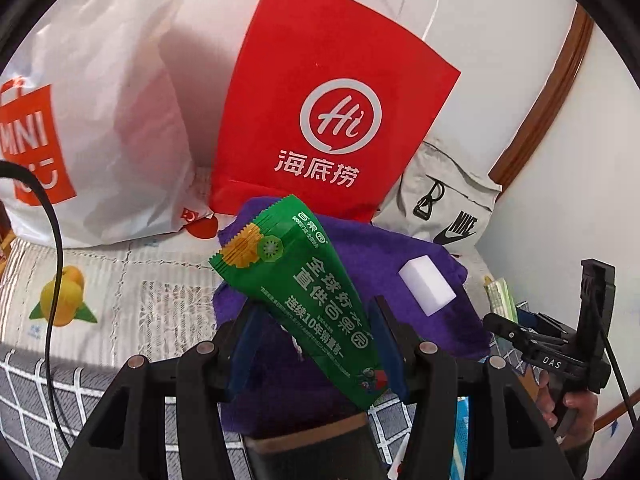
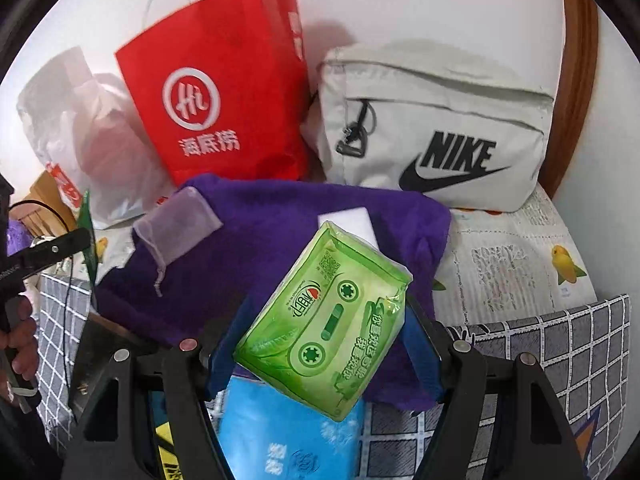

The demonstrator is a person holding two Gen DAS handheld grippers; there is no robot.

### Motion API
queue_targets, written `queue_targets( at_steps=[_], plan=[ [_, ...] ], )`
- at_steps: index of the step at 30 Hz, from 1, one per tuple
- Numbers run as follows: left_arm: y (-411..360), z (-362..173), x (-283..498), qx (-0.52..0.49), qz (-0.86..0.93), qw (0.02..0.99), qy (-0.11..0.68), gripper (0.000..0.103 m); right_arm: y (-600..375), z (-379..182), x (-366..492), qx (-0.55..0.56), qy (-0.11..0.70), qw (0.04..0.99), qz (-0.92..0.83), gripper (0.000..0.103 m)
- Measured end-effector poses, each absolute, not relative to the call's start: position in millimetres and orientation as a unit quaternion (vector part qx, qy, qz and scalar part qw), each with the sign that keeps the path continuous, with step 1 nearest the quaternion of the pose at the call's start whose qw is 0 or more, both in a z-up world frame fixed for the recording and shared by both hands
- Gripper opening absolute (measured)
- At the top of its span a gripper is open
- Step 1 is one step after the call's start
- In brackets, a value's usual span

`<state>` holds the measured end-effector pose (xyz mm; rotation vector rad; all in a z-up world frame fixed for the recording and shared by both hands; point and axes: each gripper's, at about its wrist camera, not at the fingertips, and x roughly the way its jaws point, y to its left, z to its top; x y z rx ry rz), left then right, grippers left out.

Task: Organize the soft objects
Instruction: 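Carry the wipes pack with the right tool while the left tool carries the snack packet toward the towel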

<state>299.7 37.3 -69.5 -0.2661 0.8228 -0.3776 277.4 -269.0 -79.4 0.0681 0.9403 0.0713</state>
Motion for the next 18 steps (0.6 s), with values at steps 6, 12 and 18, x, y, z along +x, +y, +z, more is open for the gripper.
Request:
queue_targets(
  at_steps=[6, 12, 18],
  plan=[
    [32.1, -74.0, 309.9, -0.126, -0.188, 0.888, 0.401, 0.052, -273.9, -96.9, 290.5, 0.031, 0.474, 0.879, 0.026, 0.072],
    [31.2, -77.6, 317.2, -0.129, -0.195, 0.883, 0.408, 0.052, -269.3, -106.2, 301.5, 0.012, 0.486, 0.873, 0.03, 0.072],
    [31.5, -81.3, 321.3, -0.124, -0.189, 0.882, 0.414, 0.052, -267.6, -113.6, 311.6, 0.006, 0.497, 0.867, 0.032, 0.072]
  ],
)
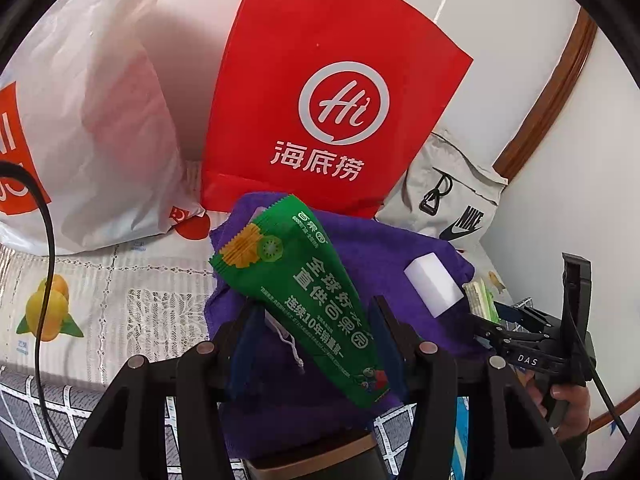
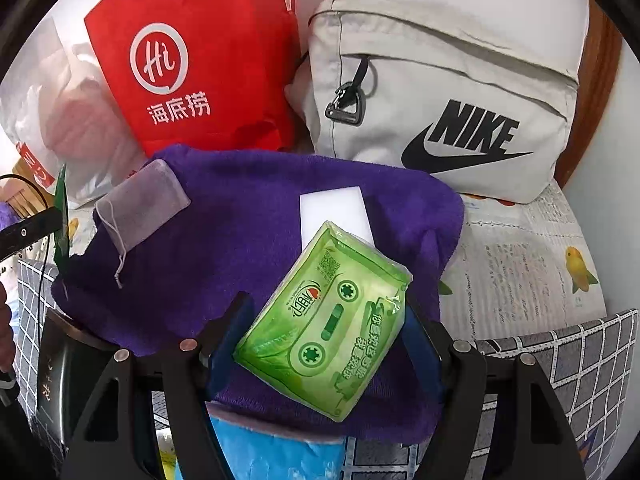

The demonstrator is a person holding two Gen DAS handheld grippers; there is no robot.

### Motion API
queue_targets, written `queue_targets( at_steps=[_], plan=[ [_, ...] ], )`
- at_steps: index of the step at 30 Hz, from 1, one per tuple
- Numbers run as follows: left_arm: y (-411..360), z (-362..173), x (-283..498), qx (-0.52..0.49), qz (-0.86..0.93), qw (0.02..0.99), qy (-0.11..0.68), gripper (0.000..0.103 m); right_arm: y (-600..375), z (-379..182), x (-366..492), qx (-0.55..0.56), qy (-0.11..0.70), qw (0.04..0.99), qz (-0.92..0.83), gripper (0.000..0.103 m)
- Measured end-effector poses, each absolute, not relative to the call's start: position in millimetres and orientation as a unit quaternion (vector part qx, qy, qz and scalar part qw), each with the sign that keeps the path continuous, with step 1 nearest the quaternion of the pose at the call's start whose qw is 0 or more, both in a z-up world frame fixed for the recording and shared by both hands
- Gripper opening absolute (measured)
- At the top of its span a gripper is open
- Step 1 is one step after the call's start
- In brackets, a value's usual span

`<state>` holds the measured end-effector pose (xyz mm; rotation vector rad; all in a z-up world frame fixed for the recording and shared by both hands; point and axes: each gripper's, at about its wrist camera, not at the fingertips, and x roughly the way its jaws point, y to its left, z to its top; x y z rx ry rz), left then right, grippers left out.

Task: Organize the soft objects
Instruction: 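Carry the wipes pack with the right tool while the left tool carries the snack packet toward the towel, then release the wipes pack with the right tool while the left tool releases the snack packet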

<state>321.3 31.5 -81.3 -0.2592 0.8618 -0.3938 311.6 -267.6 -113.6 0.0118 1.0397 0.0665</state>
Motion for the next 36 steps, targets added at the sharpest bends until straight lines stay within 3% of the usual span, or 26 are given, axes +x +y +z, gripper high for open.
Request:
queue_targets(
  at_steps=[15, 19, 36],
  plan=[
    [21.5, -94.0, 331.7, -0.115, -0.195, 0.873, 0.432, 0.052, -267.2, -128.1, 319.7, -0.015, 0.515, 0.856, 0.034, 0.074],
    [18.2, -100.6, 336.5, -0.112, -0.194, 0.869, 0.441, 0.052, -261.5, -124.1, 318.3, -0.034, 0.504, 0.862, 0.032, 0.087],
    [1.6, -119.1, 360.5, -0.088, -0.18, 0.855, 0.479, 0.052, -246.5, -89.9, 303.2, -0.066, 0.462, 0.884, 0.023, 0.088]
  ],
)
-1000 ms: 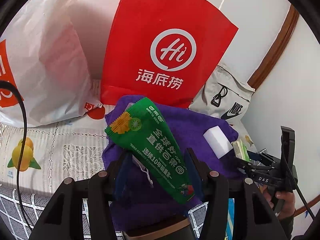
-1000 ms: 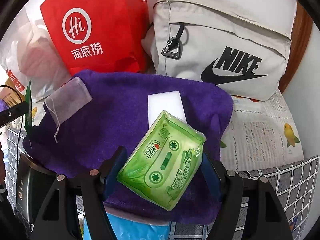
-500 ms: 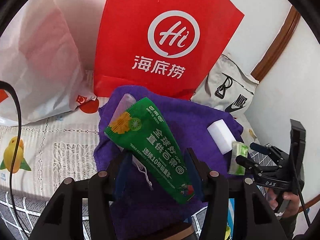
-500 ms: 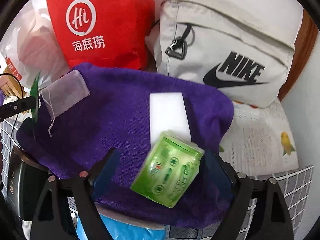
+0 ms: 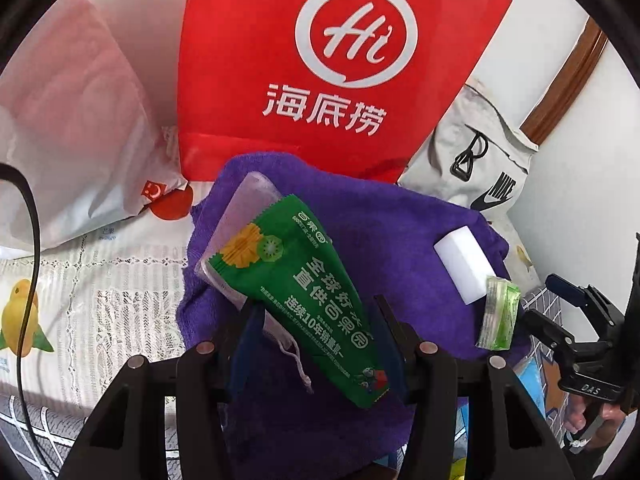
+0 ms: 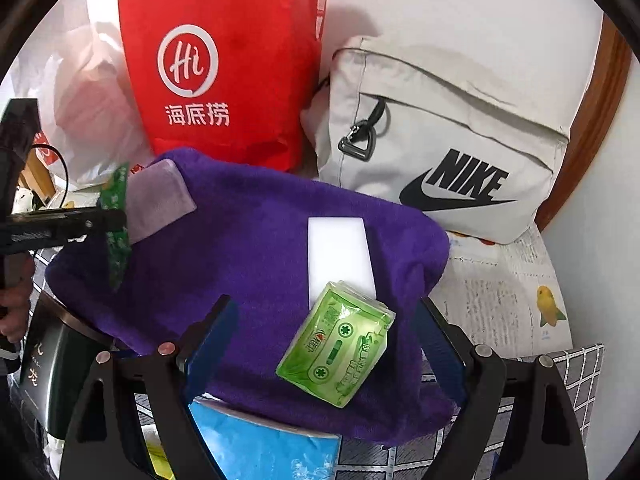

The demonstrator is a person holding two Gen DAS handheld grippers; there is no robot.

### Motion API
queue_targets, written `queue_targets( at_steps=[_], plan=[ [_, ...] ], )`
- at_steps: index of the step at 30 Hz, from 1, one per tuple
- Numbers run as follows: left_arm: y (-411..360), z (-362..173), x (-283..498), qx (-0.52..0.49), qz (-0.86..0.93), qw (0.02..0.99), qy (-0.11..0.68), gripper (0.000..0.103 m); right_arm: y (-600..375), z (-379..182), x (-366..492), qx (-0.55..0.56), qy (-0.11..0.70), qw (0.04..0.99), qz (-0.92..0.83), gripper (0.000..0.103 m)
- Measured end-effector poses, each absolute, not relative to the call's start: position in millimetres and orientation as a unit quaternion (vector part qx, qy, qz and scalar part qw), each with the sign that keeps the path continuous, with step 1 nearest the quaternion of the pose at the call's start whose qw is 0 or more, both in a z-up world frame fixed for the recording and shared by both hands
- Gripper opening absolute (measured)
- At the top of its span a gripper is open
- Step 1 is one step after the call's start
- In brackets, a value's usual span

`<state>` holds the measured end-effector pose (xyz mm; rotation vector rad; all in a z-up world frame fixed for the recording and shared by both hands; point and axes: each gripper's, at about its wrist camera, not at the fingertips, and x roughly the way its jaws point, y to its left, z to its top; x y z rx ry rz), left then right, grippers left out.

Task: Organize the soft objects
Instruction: 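Release the wipes pack with the right tool while the left tool releases the snack packet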

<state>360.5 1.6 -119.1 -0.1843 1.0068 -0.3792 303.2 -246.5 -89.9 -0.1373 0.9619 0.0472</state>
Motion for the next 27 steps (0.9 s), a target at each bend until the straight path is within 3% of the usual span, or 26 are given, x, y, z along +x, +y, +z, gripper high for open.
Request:
queue_targets(
  at_steps=[27],
  plan=[
    [23.2, -88.8, 326.0, -0.102, -0.159, 0.859, 0.477, 0.068, -238.4, -63.5, 252.5, -0.054, 0.446, 0.893, 0.037, 0.088]
  ],
)
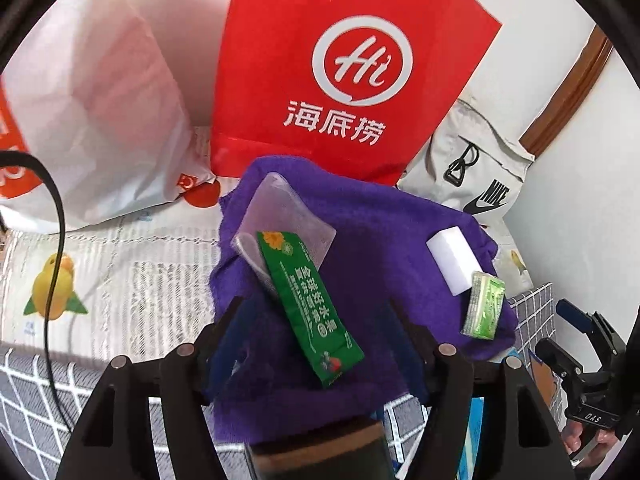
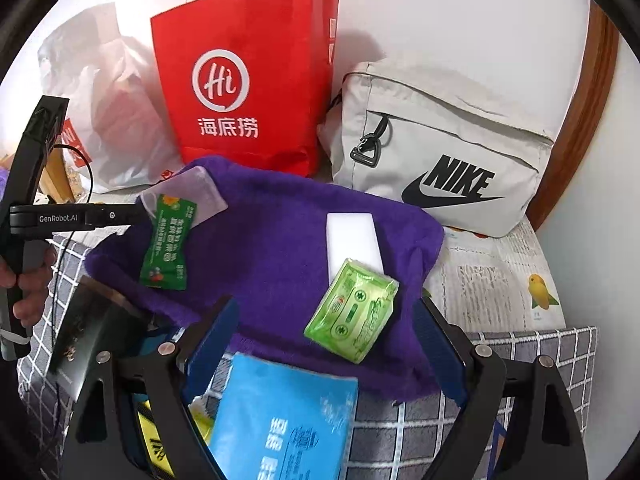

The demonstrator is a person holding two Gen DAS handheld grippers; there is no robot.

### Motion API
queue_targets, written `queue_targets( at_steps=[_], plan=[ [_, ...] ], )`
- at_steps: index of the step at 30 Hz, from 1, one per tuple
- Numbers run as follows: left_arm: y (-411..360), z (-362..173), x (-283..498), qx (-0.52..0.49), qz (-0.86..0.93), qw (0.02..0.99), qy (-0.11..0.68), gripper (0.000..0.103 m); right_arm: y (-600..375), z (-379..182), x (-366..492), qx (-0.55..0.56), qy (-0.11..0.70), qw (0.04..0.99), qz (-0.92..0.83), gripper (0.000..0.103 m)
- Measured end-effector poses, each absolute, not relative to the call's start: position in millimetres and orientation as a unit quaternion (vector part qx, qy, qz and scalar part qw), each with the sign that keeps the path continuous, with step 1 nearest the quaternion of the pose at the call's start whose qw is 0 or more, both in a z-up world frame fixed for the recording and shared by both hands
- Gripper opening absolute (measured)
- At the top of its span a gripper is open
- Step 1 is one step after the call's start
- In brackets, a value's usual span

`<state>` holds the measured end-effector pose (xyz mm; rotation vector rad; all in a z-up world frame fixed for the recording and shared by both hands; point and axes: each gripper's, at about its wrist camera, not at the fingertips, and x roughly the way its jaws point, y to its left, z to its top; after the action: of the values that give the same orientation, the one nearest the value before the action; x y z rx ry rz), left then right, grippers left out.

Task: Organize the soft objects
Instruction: 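Withdraw both tools from the towel back over the remaining items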

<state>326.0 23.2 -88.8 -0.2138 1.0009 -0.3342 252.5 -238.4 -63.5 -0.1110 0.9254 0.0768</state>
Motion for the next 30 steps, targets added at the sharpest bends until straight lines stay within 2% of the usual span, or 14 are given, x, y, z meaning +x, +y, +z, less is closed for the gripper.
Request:
queue_targets(
  at_steps=[16, 25, 30],
  plan=[
    [60.8, -46.2, 230.3, -0.107, -0.141, 0.881, 0.439, 0.07, -225.4, -37.8, 166.5, -0.017, 0.437, 0.897, 0.067, 0.088],
    [69.2, -33.3, 172.3, -0.095, -0.119, 0.891, 0.427, 0.07, -199.8, -57.5, 112.8, 0.004, 0.461, 0.88, 0.115, 0.088],
    [64.0, -44.7, 139.8, -0.071, -0.108, 0.892, 0.434, 0.071, -180.1, -73.9, 90.8, 0.01, 0.476, 0.869, 0.138, 0.088]
  ],
)
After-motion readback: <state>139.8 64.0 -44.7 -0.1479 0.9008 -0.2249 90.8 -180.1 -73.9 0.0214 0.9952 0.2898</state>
